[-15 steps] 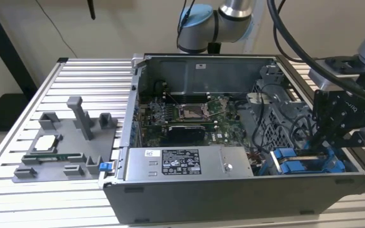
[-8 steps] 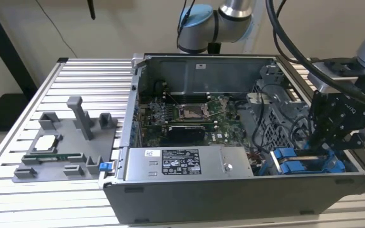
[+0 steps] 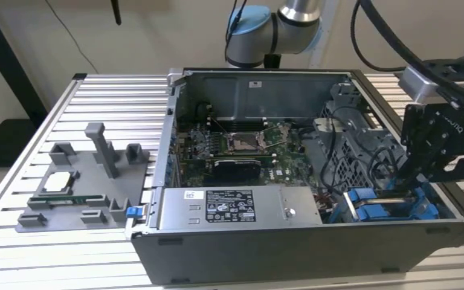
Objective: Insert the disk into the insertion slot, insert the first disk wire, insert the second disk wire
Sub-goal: 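Insert the first disk wire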
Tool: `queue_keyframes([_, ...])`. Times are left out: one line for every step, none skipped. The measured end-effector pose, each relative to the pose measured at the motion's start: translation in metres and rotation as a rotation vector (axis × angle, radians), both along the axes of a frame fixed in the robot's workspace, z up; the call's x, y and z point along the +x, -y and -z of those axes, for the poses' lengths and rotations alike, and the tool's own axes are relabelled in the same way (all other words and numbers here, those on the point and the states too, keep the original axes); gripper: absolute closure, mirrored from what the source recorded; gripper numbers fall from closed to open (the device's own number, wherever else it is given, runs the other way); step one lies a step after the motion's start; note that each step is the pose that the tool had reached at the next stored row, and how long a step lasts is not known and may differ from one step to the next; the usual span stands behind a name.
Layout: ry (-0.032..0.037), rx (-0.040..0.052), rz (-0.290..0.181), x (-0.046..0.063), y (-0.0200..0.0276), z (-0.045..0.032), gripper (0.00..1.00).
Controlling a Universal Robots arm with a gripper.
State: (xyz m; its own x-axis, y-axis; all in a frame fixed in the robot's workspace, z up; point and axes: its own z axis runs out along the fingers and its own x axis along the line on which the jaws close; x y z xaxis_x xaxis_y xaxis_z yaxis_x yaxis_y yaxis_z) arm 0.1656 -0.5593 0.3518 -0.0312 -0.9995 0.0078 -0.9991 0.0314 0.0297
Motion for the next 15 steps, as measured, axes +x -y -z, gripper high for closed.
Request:
queue_keyframes([-0.0001, 0.0, 0.0, 0.0, 0.0, -0.0028, 0.0])
queue_keyframes([-0.0001, 0.0001, 0.0, 0.0, 0.0, -0.0049, 0.0])
queue_keyframes([-0.0001, 0.0, 0.0, 0.0, 0.0, -0.0064, 0.0])
queue_keyframes([-0.0002, 0.0001, 0.0, 0.0, 0.0, -0.0078, 0.0])
queue_keyframes([-0.0003, 0.0001, 0.0, 0.0, 0.0, -0.009, 0.0])
queue_keyframes([-0.0005, 0.0, 0.0, 0.0, 0.0, -0.0103, 0.0])
queue_keyframes([-0.0007, -0.0001, 0.0, 0.0, -0.0001, -0.0118, 0.0])
queue_keyframes([-0.0009, 0.0, 0.0, 0.0, -0.0001, -0.0133, 0.0])
queue_keyframes([-0.001, -0.0001, 0.0, 0.0, -0.0002, -0.0149, 0.0])
queue_keyframes([-0.0011, 0.0, 0.0, 0.0, -0.0003, -0.0164, 0.0])
queue_keyframes([-0.0012, 0.0, 0.0, 0.0, -0.0004, -0.0179, 0.0])
queue_keyframes([-0.0013, 0.0, 0.0, 0.0, -0.0005, -0.0192, 0.0])
queue_keyframes([-0.0014, 0.0, 0.0, 0.0, -0.0006, -0.0202, 0.0])
queue_keyframes([-0.0014, 0.0, 0.0, 0.0, -0.0007, -0.0211, 0.0])
queue_keyframes([-0.0015, -0.0001, 0.0, 0.0, -0.0009, -0.0221, 0.0])
